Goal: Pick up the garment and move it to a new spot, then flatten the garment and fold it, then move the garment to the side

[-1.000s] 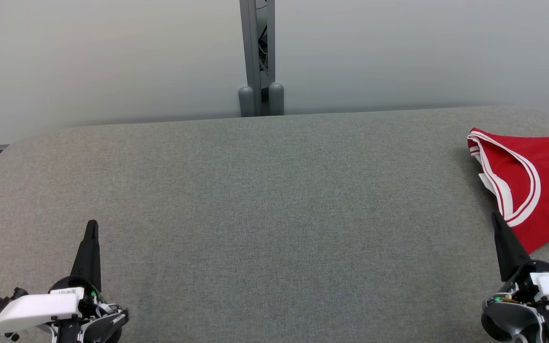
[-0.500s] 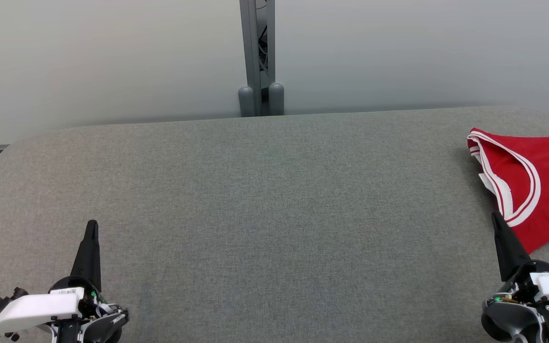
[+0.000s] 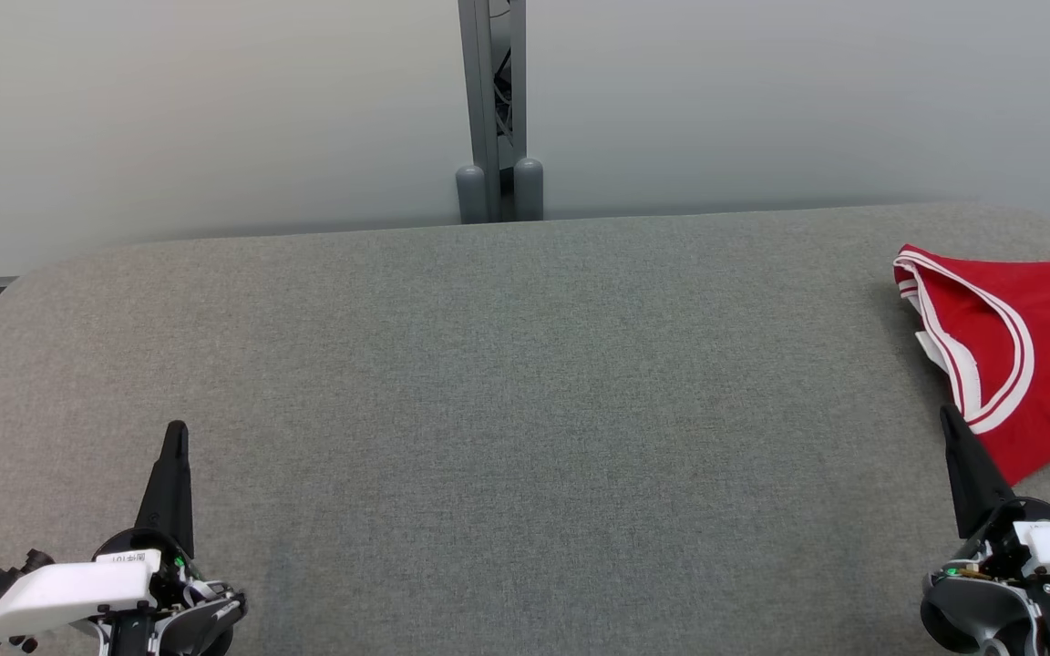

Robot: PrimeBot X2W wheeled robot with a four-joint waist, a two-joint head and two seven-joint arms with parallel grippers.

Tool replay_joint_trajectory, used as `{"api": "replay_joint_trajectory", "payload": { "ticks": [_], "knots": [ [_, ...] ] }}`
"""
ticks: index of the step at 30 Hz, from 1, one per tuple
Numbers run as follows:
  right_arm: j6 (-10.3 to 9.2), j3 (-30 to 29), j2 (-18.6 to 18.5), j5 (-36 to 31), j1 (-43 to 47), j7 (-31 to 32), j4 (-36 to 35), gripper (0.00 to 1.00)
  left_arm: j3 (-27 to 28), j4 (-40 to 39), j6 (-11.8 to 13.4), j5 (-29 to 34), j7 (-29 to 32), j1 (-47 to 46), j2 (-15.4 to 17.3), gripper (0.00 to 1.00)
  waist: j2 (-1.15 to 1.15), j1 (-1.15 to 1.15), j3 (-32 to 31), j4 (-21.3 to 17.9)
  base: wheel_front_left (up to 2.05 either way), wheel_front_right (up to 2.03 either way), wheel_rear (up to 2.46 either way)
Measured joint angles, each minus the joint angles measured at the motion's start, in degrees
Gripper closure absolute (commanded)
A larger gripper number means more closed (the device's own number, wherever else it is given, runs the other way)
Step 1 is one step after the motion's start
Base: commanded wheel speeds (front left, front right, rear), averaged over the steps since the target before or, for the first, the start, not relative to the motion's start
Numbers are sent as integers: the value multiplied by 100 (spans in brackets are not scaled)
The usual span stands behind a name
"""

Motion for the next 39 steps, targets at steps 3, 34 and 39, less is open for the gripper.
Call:
{"api": "replay_joint_trajectory", "payload": {
  "ticks": [3,34,39],
  "knots": [
    [0,0,0,-1,0,0,0,100,1,0,0,0,0,0,0,100,0,0,0,0,0,0,0],
    [0,-4,2,-2,-1,1,0,100,7,0,0,1,1,-1,-3,100,0,0,0,0,0,0,0],
    [1,-4,3,-3,-1,1,0,100,8,0,0,1,1,-1,-4,100,0,0,0,0,0,0,0]
  ]
}}
